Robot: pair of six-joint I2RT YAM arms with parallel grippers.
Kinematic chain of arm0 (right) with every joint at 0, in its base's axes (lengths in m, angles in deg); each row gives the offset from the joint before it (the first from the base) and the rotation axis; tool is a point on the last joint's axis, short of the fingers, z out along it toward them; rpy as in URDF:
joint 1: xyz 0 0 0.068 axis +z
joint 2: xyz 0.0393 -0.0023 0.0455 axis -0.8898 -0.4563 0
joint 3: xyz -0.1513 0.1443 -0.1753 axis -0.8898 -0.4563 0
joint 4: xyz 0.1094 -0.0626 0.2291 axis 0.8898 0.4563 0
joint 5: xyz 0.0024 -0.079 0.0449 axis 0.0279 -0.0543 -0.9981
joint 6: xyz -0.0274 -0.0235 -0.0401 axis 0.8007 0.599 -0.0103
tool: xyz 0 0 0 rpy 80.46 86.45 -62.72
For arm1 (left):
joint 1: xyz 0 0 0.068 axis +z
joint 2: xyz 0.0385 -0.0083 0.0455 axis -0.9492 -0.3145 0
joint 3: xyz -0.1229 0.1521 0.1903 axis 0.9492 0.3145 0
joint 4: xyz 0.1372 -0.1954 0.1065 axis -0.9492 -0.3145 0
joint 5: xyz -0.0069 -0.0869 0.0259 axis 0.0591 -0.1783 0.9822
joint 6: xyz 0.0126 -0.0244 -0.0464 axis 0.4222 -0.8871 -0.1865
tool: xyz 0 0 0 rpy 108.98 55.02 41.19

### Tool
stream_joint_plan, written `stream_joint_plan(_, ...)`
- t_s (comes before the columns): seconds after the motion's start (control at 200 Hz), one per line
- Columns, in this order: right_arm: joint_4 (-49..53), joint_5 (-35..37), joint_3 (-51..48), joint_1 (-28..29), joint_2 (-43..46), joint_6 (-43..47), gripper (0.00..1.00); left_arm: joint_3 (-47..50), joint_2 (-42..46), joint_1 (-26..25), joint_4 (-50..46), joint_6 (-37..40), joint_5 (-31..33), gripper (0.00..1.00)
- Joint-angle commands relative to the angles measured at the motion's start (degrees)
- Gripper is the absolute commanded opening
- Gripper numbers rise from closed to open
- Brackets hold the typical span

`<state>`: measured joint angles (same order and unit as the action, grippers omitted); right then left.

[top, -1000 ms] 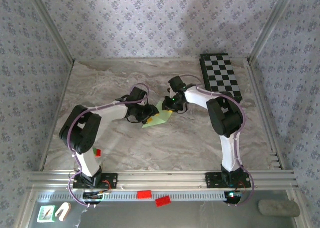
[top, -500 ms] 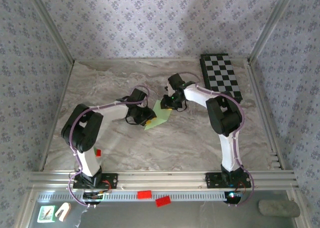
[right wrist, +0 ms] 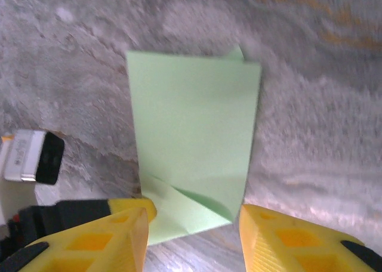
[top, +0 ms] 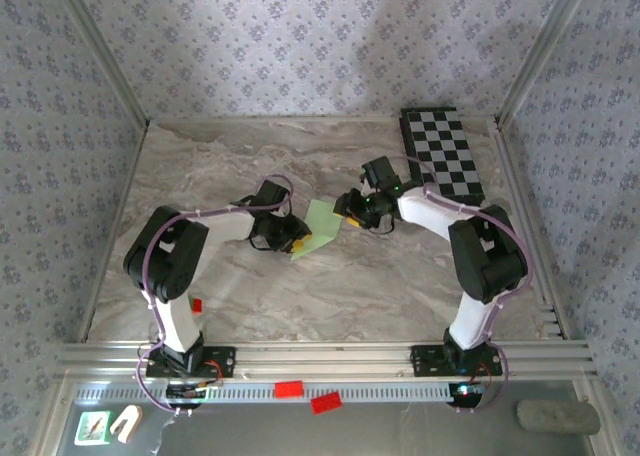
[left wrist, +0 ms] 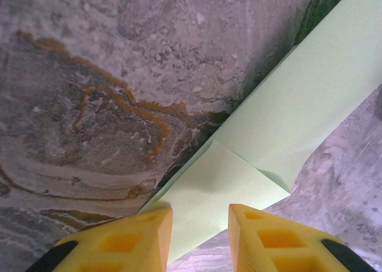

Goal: Fold a paper plane with a square sheet of paper (pick it up from the middle)
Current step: Fold the wing for the fifth time at the center of the table.

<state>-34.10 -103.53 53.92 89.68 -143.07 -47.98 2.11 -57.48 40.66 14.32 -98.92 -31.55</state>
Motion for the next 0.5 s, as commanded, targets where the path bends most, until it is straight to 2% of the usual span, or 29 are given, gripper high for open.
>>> stream_joint_plan(0.0,-2.54,0.13,-3.04,1.69,0.52,-8.77,0.46,2.55,-0.76,0.48,0.61,-3.04,0.05,0.33)
stream_joint_plan(0.205,-3.42,-0.39,-3.46,4.14,-1.63,-11.24,0.48,3.28,-1.03,0.68,2.07,-4.27,-0.78,0.33)
stream_joint_plan(0.495,-3.97,-1.38,-2.58,4.6,-4.58,-11.34,0.45,3.28,-1.13,0.86,1.49,-4.01,-0.8,0.32)
